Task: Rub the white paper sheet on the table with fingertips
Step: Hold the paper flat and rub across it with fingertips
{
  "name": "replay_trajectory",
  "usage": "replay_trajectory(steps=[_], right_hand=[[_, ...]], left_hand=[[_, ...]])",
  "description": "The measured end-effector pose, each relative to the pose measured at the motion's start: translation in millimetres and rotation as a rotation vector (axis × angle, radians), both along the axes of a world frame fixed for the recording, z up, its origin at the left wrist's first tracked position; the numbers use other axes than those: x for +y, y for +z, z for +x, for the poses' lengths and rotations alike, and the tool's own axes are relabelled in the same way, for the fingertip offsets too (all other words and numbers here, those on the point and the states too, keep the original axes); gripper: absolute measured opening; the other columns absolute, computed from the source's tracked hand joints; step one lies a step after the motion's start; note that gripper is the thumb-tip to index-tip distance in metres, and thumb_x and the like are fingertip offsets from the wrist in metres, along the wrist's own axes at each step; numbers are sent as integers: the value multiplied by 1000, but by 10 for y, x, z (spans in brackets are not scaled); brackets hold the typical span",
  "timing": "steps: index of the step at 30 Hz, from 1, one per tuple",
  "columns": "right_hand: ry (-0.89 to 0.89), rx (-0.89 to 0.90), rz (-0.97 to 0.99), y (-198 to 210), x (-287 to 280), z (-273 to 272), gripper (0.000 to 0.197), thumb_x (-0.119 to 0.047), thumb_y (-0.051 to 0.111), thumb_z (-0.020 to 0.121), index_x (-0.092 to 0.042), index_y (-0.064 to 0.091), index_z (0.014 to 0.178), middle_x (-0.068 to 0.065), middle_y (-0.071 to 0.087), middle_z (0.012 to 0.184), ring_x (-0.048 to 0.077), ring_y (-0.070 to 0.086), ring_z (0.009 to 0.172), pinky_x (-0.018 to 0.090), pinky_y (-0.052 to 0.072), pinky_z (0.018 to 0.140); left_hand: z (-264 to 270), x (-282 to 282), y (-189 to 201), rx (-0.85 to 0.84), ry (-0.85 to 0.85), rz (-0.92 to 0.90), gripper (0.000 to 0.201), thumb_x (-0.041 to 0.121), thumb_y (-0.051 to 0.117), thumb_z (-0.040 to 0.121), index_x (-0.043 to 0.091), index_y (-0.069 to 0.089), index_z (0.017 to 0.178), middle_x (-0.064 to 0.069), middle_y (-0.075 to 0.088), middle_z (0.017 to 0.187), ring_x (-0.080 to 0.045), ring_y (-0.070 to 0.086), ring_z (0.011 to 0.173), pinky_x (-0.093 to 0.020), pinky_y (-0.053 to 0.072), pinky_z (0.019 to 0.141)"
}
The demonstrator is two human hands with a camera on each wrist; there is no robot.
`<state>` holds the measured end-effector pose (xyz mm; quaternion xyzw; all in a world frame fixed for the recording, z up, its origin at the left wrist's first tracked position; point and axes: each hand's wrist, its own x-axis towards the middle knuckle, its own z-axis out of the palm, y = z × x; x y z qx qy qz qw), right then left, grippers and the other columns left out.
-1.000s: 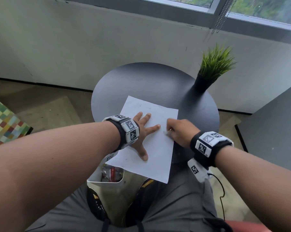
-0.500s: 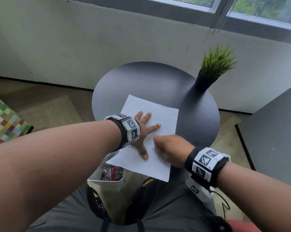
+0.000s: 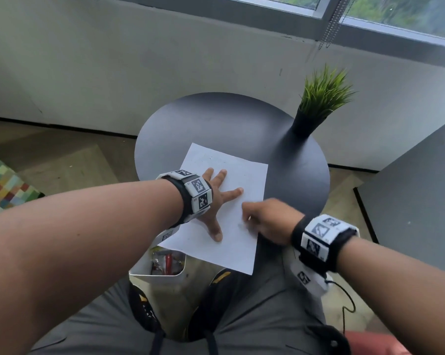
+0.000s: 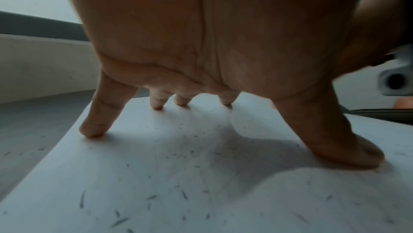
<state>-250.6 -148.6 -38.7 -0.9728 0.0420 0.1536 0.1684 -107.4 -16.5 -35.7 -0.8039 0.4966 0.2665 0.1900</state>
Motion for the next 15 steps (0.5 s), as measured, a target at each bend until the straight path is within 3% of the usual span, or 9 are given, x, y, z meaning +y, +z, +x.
replay_trajectory(steps=[3,9,12,15], right_hand=[[-297,-98,73,-65,-347,86,14,-32,62,89,-21,54,85,-3,62,80,22,57,80,33,48,73],[-319,-75,78,-107,-351,100,14,-36,59,91,-23,53,90,-5,62,83,20,57,82,32,47,73],[-178,-78,26,-66,-246,1,9,-30,61,88,-25,53,85,-8,60,80,19,56,80,32,48,73],[166,33,-4,-14,82,-181,12,-26,57,88,-29,48,81,-12,57,80,13,49,75,30,45,69]], left_hand=[[10,14,7,7,9,8,135,80,76,54,56,-21,146,-7,-30,161,-40,-22,148,-68,13,115],[-126,7,-58,16,82,-77,133,90,65,51,51,-14,151,-2,-28,162,-38,-23,148,-74,15,108],[-132,34,-145,5,77,-106,137,93,64,47,51,-16,149,3,-30,161,-35,-24,148,-80,14,103],[-131,52,-147,15,85,-95,137,92,65,48,51,-19,149,3,-32,160,-35,-26,148,-81,12,103]])
